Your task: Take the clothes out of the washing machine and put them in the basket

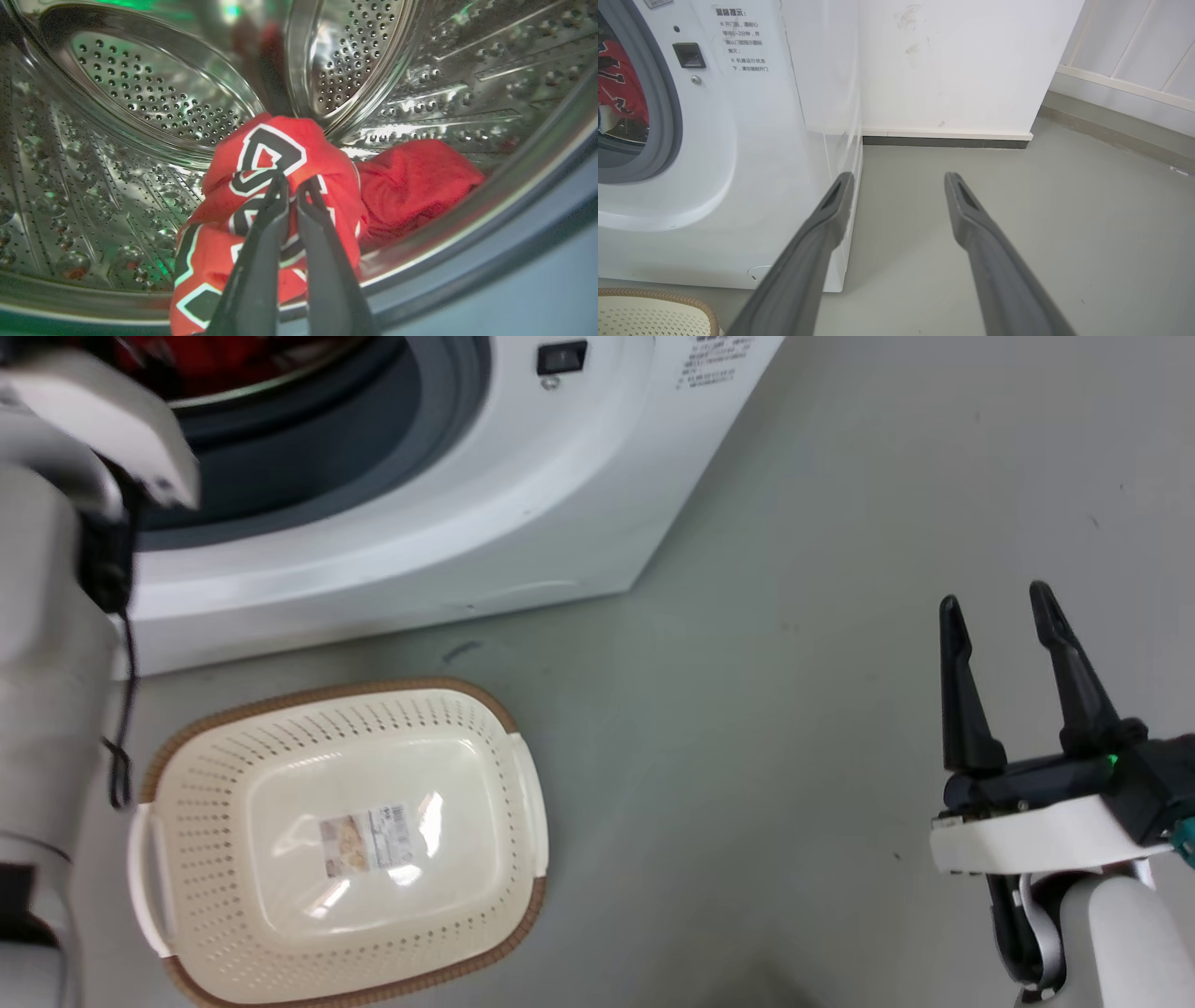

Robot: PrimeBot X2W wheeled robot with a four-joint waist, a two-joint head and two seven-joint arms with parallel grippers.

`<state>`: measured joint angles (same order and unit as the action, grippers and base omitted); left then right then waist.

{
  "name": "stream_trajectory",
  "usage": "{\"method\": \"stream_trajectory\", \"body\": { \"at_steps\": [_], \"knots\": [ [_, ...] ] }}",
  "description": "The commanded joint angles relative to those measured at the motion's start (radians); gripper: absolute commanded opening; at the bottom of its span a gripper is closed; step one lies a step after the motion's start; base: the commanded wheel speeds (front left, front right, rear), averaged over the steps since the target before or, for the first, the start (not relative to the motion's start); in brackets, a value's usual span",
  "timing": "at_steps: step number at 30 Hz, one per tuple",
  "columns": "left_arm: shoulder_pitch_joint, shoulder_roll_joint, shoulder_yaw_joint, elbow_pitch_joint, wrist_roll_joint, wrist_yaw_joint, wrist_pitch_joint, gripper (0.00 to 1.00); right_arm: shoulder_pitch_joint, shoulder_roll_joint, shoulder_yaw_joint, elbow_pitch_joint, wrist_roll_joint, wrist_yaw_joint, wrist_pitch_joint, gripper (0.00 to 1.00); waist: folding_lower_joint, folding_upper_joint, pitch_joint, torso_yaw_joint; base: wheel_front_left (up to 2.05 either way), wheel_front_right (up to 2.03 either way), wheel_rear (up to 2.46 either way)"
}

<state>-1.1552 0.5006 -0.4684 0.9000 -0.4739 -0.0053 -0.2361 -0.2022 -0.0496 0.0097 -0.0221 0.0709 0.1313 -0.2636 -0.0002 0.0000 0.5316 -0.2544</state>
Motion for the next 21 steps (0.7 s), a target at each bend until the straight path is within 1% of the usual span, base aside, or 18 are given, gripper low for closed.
{"method": "stream_trajectory", "body": {
  "at_steps": [1, 3, 4, 7, 10, 11, 14, 21],
  "knots": [
    [0.045, -0.016, 0.005, -0.007, -0.001, 0.009, -0.017, 0.00, 0.022, -0.001, -0.003, 0.005, -0.006, -0.001, -0.002, 1.00, 0.0002, 0.0000, -0.089, 0.058, 0.00, 0.00, 0.00],
    [0.093, -0.034, 0.018, -0.036, 0.001, 0.030, -0.028, 0.00, 0.033, -0.001, -0.002, 0.010, -0.014, -0.001, -0.002, 1.00, 0.0002, 0.0000, -0.126, 0.070, 0.00, 0.00, 0.00],
    [0.118, -0.045, 0.032, -0.073, 0.005, 0.043, -0.030, 0.00, 0.041, -0.001, 0.000, 0.011, -0.016, -0.001, -0.002, 1.00, 0.0002, 0.0000, -0.141, 0.075, 0.00, 0.00, 0.00],
    [0.222, -0.068, 0.079, -0.199, 0.029, 0.078, -0.031, 0.00, 0.059, -0.001, 0.007, 0.012, -0.022, -0.001, -0.002, 1.00, 0.0002, 0.0000, -0.185, 0.093, 0.00, 0.00, 0.00],
    [0.322, -0.087, 0.133, -0.331, 0.062, 0.104, -0.031, 0.00, 0.079, -0.001, 0.012, 0.017, -0.035, -0.001, -0.002, 1.00, 0.0002, 0.0000, -0.226, 0.110, 0.00, 0.00, 0.00],
    [0.381, -0.100, 0.170, -0.411, 0.080, 0.114, -0.031, 0.00, 0.088, -0.001, 0.006, 0.022, -0.036, -0.001, -0.002, 1.00, 0.0002, 0.0000, -0.248, 0.120, 0.00, 0.00, 0.00],
    [0.479, -0.121, 0.224, -0.502, 0.108, 0.127, -0.031, 0.00, 0.110, -0.001, 0.001, 0.031, -0.041, -0.001, -0.002, 1.00, 0.0002, 0.0000, -0.287, 0.130, 0.00, 0.00, 0.00],
    [0.699, -0.158, 0.308, -0.742, 0.188, 0.119, -0.031, 0.00, 0.150, -0.001, -0.018, 0.045, -0.052, -0.001, -0.002, 1.00, 0.0002, 0.0000, -0.365, 0.156, 0.00, 0.00, 0.00]
  ]
}}
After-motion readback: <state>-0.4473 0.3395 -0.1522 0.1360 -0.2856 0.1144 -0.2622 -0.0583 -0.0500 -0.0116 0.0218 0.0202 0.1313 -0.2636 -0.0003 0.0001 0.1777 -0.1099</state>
